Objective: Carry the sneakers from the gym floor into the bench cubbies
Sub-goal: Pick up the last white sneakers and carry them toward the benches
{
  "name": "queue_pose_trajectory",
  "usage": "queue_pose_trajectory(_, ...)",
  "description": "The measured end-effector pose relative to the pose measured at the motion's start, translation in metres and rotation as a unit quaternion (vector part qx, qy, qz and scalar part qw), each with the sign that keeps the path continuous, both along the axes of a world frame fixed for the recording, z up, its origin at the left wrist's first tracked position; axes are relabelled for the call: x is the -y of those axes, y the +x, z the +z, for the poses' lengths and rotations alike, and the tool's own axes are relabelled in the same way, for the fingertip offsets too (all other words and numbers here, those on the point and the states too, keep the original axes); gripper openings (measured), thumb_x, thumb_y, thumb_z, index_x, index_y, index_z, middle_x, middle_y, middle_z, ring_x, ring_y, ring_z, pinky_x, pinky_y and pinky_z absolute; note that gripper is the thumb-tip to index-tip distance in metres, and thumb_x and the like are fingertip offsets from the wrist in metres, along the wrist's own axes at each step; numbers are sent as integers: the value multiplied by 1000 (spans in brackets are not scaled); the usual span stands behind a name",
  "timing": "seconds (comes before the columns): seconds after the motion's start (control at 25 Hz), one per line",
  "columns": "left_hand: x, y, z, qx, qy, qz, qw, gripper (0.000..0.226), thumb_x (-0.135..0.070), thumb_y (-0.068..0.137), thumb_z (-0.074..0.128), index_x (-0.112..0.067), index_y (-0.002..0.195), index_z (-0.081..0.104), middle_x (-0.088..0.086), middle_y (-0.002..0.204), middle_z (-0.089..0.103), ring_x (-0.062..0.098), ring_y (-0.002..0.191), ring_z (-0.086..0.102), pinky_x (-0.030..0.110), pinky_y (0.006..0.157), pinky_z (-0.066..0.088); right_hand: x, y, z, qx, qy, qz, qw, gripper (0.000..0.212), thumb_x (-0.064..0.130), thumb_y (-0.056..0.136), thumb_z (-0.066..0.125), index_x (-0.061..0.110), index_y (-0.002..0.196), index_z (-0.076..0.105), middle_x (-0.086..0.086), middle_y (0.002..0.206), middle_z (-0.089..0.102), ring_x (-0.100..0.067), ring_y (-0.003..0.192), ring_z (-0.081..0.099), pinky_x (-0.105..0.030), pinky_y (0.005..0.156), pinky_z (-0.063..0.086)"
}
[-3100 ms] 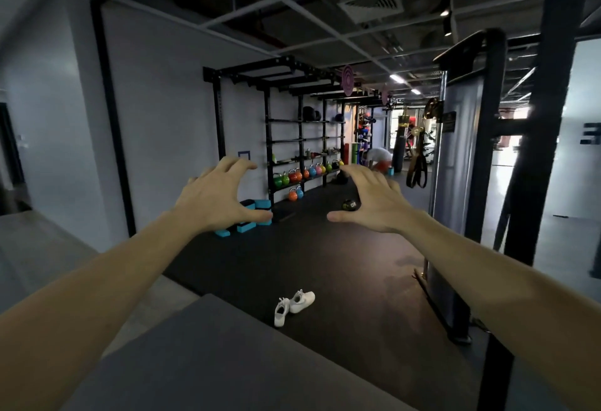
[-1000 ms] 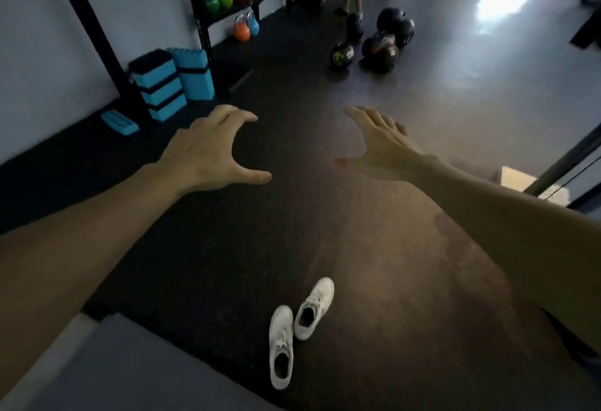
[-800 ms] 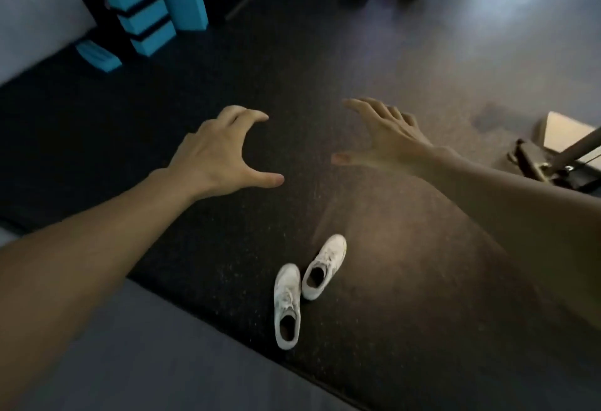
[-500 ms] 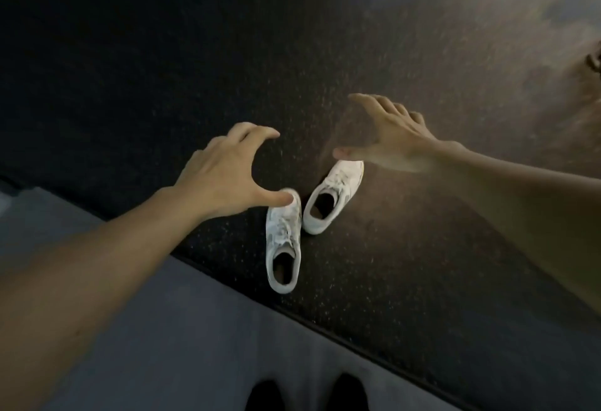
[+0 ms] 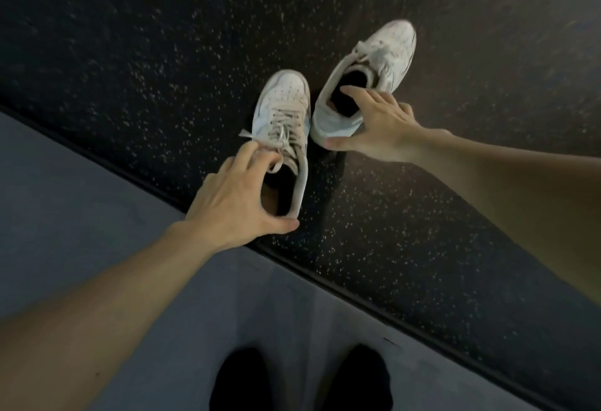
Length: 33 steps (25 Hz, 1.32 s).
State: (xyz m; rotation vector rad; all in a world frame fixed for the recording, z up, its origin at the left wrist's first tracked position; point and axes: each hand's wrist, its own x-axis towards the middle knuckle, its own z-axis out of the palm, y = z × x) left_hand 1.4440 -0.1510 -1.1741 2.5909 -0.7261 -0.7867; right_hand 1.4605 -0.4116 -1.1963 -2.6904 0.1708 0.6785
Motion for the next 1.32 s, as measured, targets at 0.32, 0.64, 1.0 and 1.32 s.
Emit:
queue_pose_trajectory(0.32, -6, -48, -37, 177, 88, -119, 973, 51, -59, 72, 63, -21, 105, 56, -2, 115, 48, 20, 107, 42, 37, 82, 35, -31, -11, -26, 44, 18, -55, 997, 43, 58, 77, 65, 25, 77, 38, 6, 77, 43, -21, 78, 46, -34, 66, 33)
queue_pose_trajectory(0.64, 16, -36, -34, 32, 70, -55, 996, 25, -30, 90, 61, -22, 73, 45, -1, 81, 52, 18, 69, 53, 28, 58, 37, -40, -40, -21, 49, -20, -67, 996, 42, 22, 84, 65, 25, 59, 31, 2, 78, 44, -24, 72, 48, -34, 60, 36)
queue_pose_trajectory(1.0, 33, 18, 89, 87, 61, -12, 994, 34, -38, 89, 61, -25, 66, 39, -11, 55, 34, 11, 50, 34, 27, 48, 25, -20, -56, 90, 75, 41, -53, 995, 41, 21, 84, 67, 25, 61, 34, 12, 72, 37, -15, 73, 38, -30, 56, 32)
queue_pose_trajectory(1.32, 73, 96, 344, 212, 16, -33, 977, 40, -38, 90, 59, -25, 62, 34, -8, 57, 40, 16, 52, 43, 29, 49, 33, 17, 5, 338, 231, 19, -50, 971, 32, 28, 82, 70, 26, 73, 39, 12, 75, 38, -12, 76, 36, -29, 55, 29)
